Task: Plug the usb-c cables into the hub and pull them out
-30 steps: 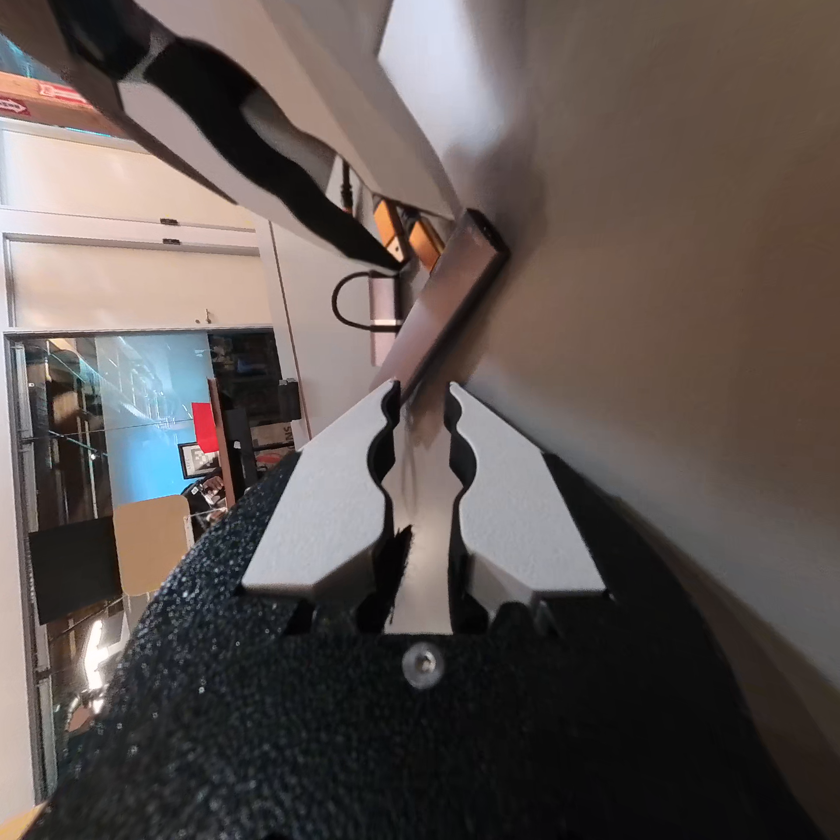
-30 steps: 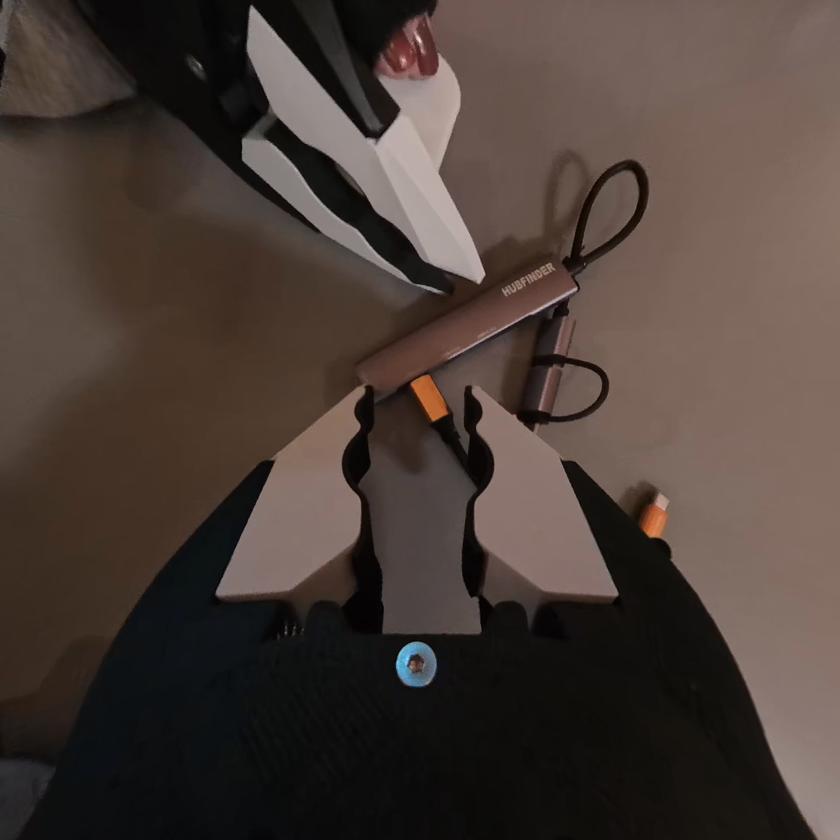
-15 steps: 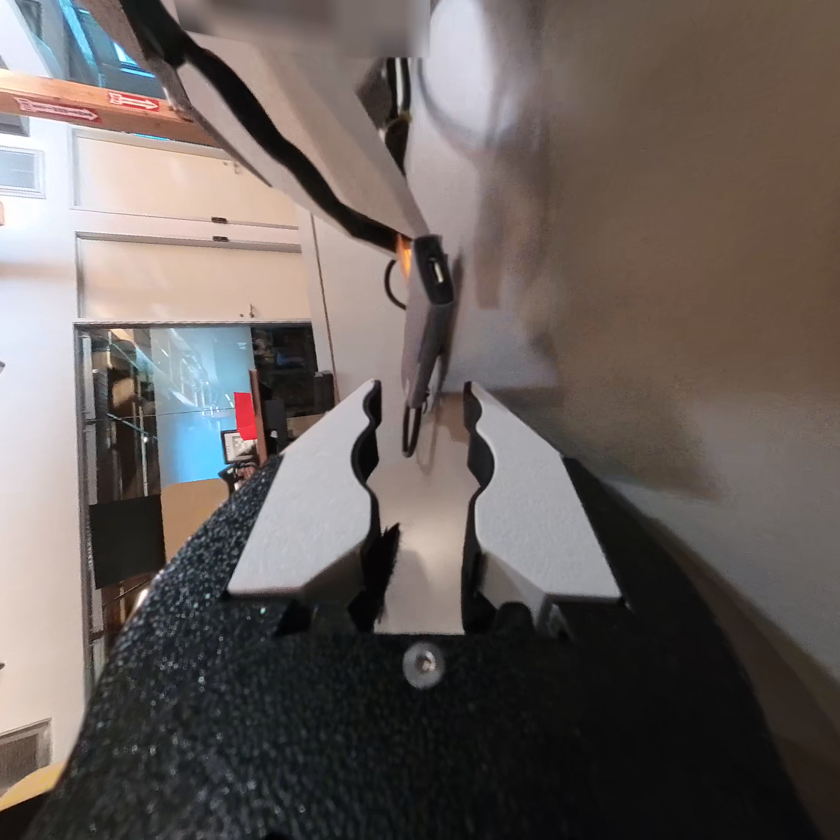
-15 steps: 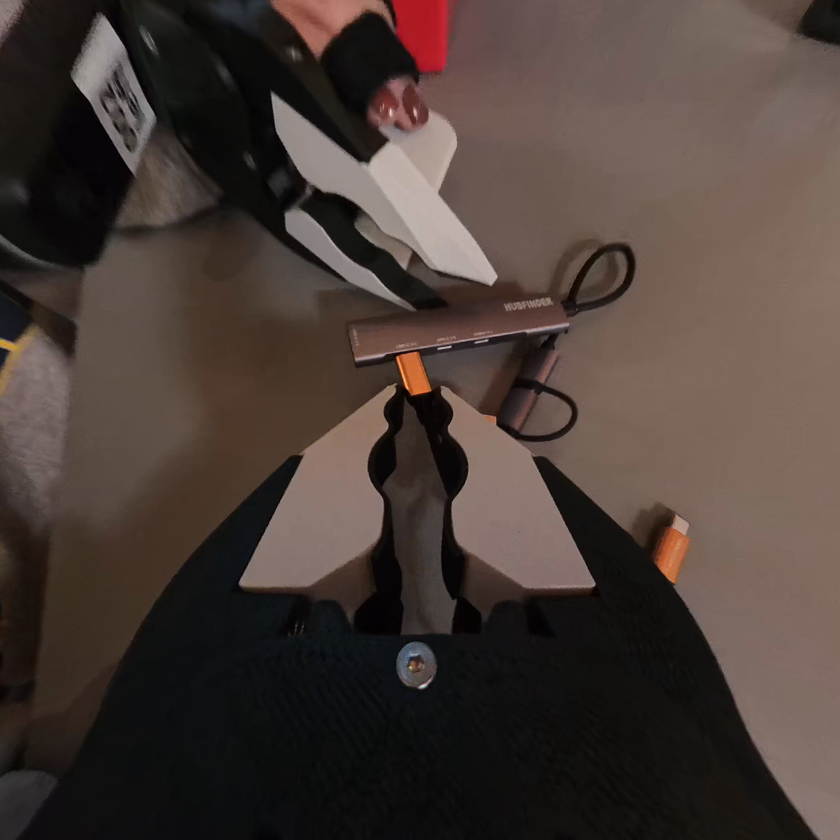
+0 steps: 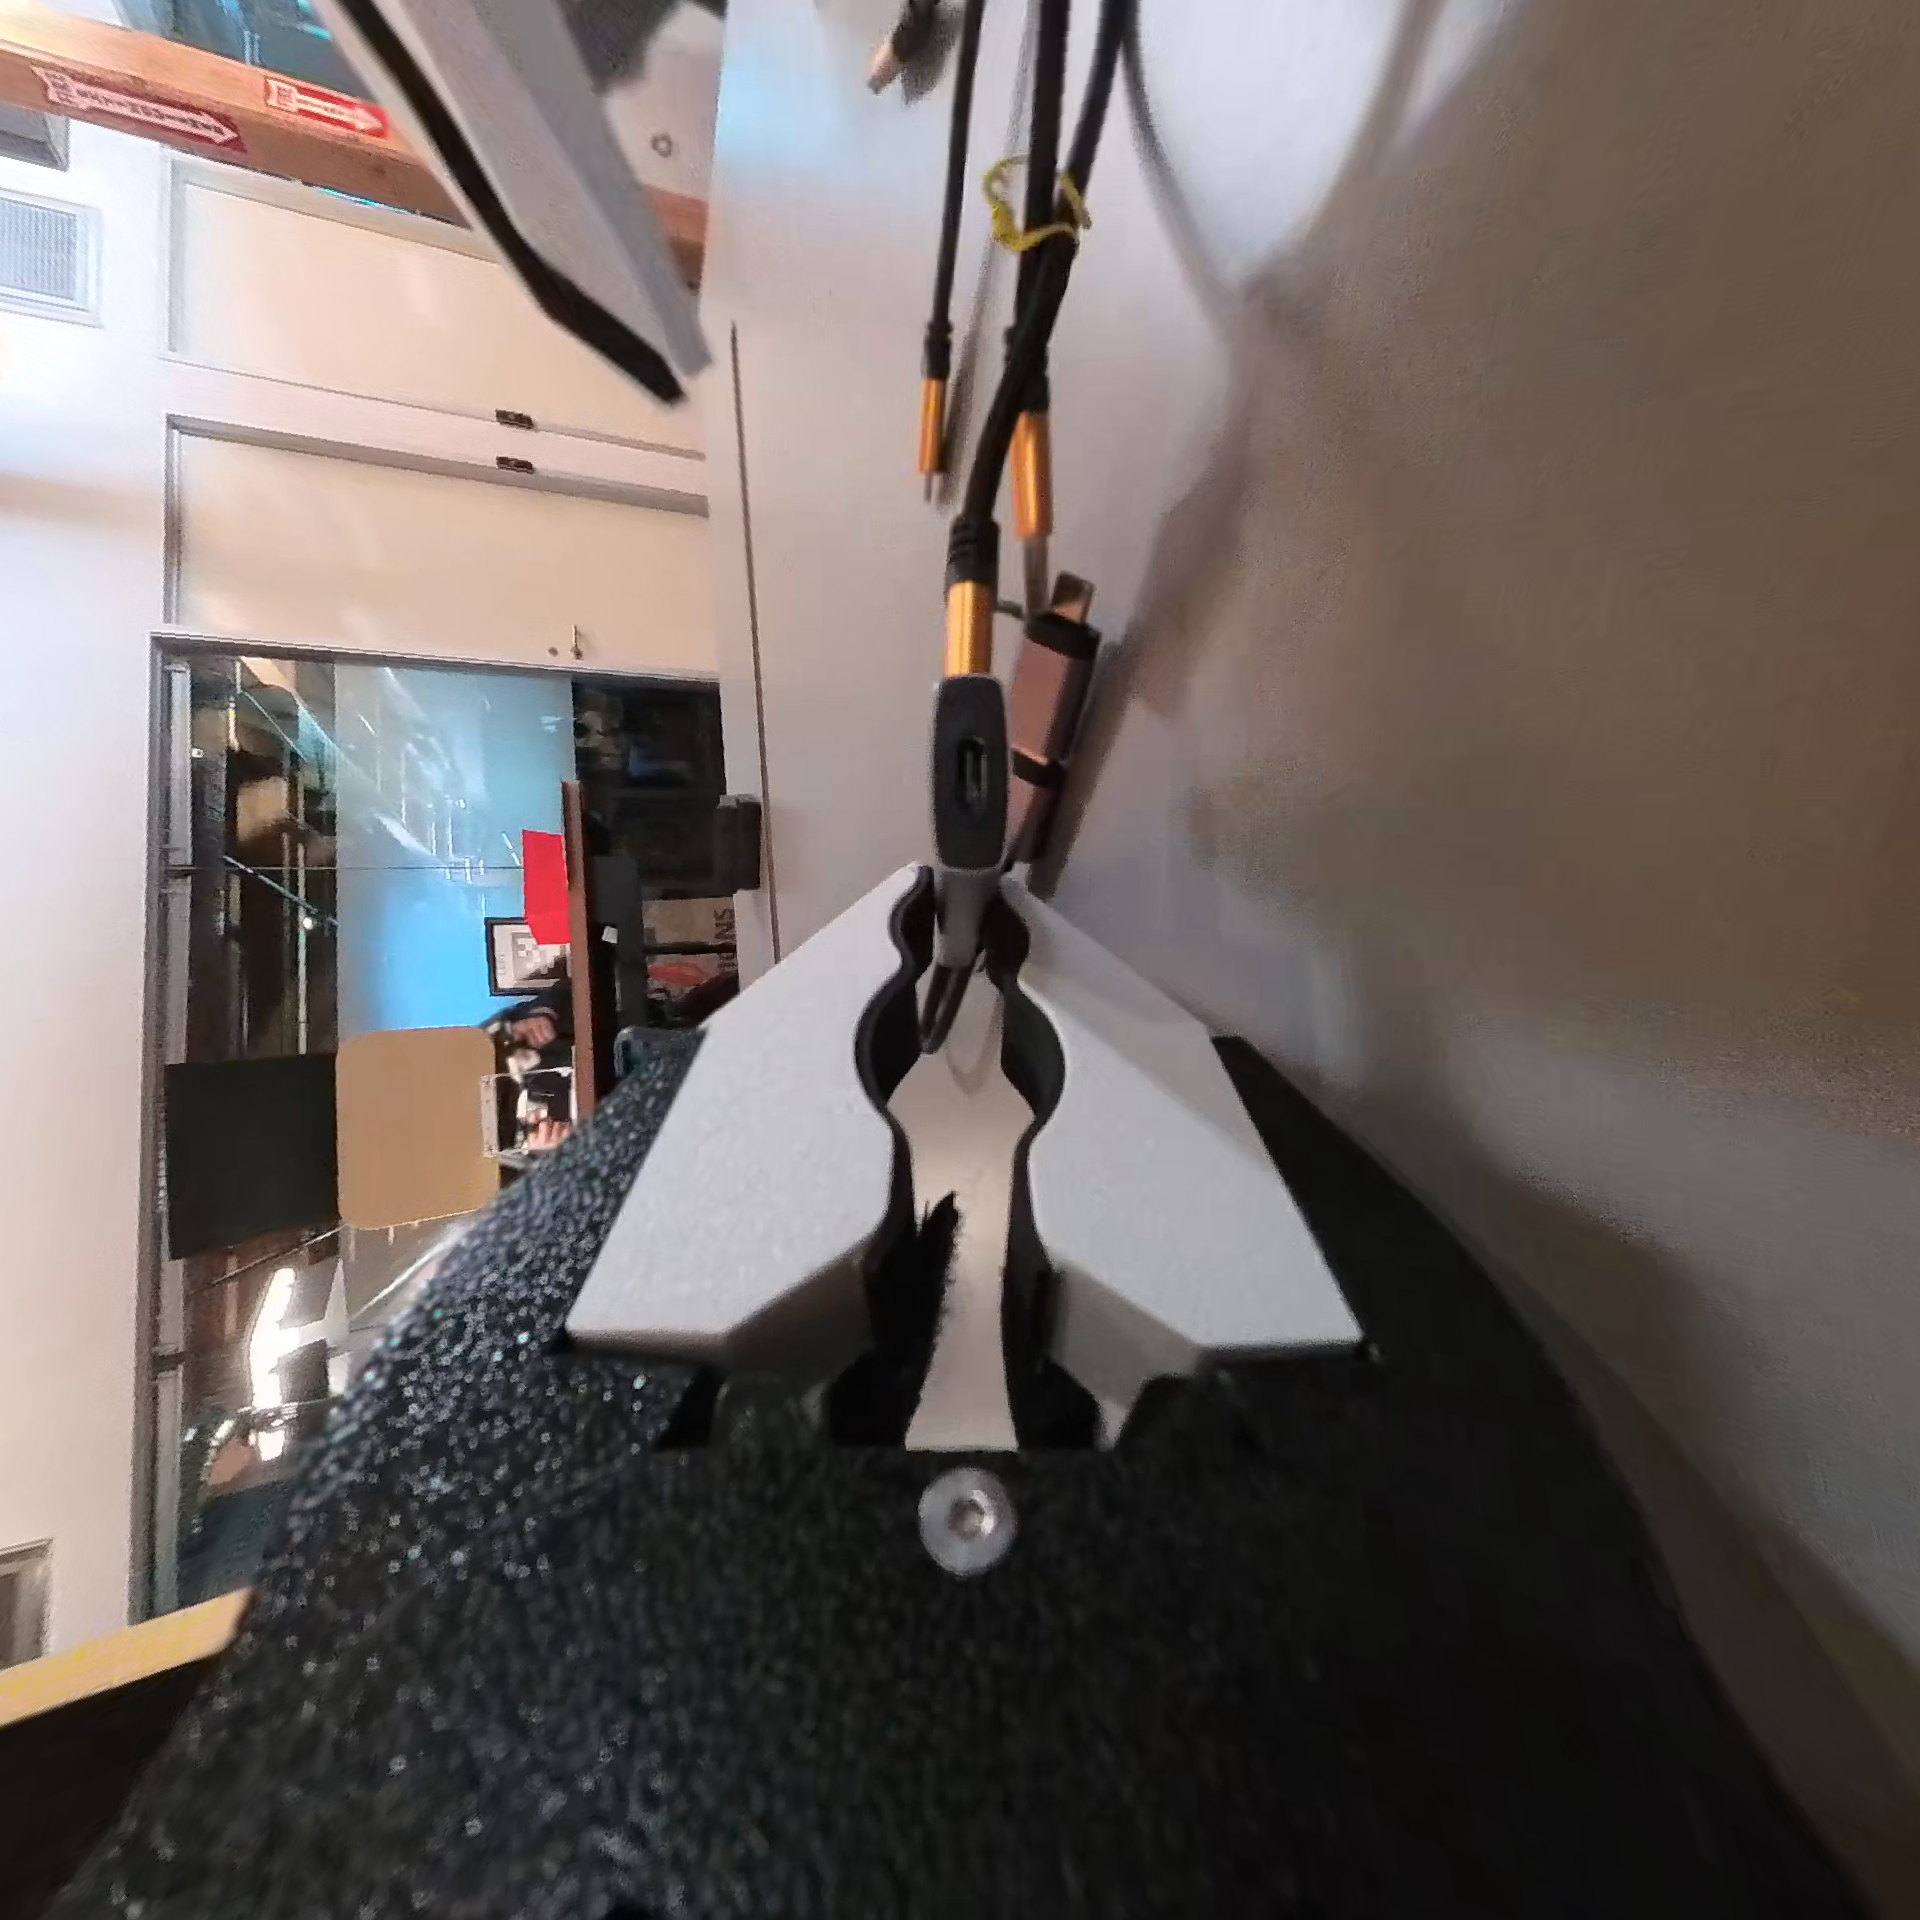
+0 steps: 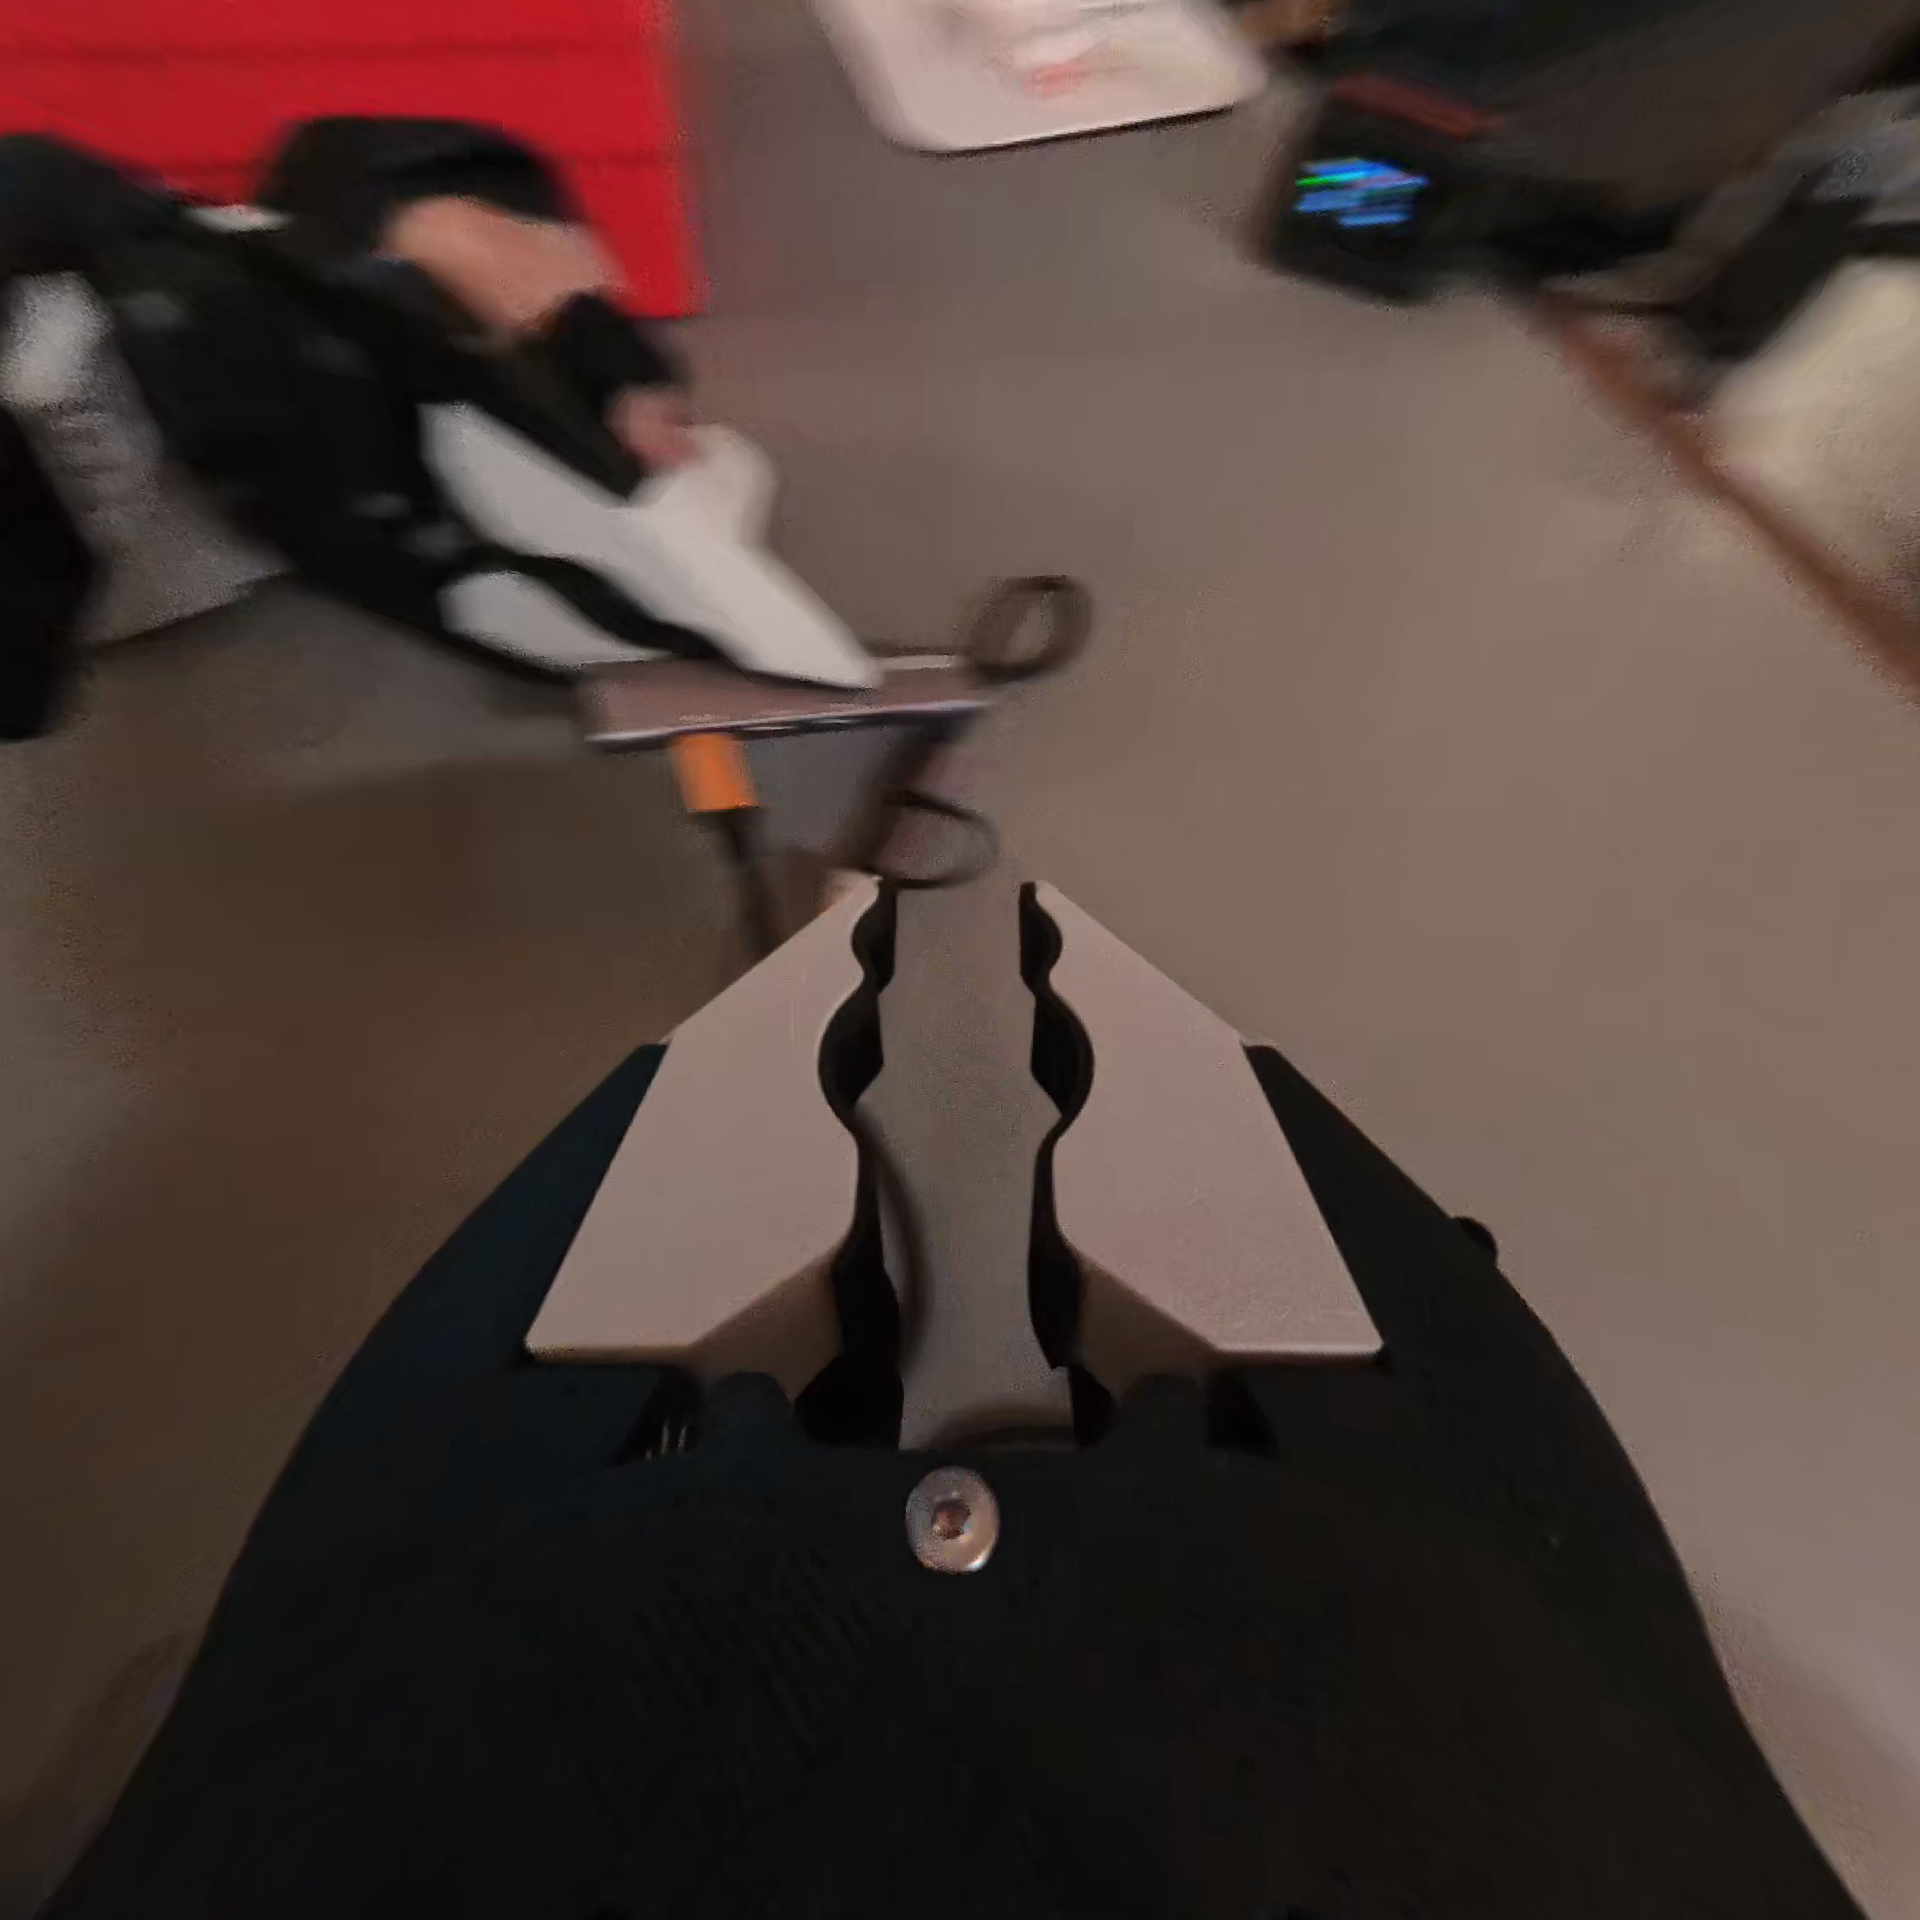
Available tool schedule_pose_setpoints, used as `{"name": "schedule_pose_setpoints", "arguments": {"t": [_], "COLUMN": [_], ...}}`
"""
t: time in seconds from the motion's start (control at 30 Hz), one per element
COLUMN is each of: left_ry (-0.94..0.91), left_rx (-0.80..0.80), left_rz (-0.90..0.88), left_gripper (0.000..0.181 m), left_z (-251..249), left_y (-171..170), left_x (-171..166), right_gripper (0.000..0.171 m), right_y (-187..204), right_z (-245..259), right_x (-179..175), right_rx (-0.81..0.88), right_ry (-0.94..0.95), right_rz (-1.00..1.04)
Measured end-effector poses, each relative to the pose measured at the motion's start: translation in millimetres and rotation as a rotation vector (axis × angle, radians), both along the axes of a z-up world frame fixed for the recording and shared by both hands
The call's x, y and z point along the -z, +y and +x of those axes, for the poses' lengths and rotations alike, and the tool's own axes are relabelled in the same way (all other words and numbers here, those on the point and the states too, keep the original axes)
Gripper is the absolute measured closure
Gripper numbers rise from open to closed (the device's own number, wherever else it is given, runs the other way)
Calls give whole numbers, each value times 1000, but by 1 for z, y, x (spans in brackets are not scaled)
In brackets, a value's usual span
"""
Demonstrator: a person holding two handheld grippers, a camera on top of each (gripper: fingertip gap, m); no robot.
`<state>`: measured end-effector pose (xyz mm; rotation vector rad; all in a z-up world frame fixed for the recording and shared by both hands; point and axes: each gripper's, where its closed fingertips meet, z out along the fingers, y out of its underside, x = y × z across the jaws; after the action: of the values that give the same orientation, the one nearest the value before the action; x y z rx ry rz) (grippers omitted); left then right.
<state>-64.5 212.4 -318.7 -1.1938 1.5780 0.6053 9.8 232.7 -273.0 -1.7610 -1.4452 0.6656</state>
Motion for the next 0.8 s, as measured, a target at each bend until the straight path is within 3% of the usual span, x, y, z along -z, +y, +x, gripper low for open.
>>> {"name": "schedule_pose_setpoints", "arguments": {"t": [0.1,0.17,0.33,0.53,0.67,0.8], "left_ry": [-40,-55,-144,-304,-349,-360], "left_rx": [15,23,61,78,92,99], "left_rz": [-27,-36,-95,-210,-240,-248], "left_gripper": [174,174,174,174,174,174], "left_z": [1,0,0,-6,-9,-9], "left_y": [-4,-5,-13,-21,-23,-24], "left_x": [-1,-1,-5,-8,-9,-9], "right_gripper": [149,149,146,161,163,164], "right_y": [50,57,41,39,27,-16], "right_z": [35,47,45,32,25,-7], "right_x": [-3,14,66,74,69,21], "right_rx": [315,388,293,270,197,-28], "right_ry": [-38,-138,-365,-294,-261,-21], "right_rz": [83,57,-27,-71,-93,-162]}}
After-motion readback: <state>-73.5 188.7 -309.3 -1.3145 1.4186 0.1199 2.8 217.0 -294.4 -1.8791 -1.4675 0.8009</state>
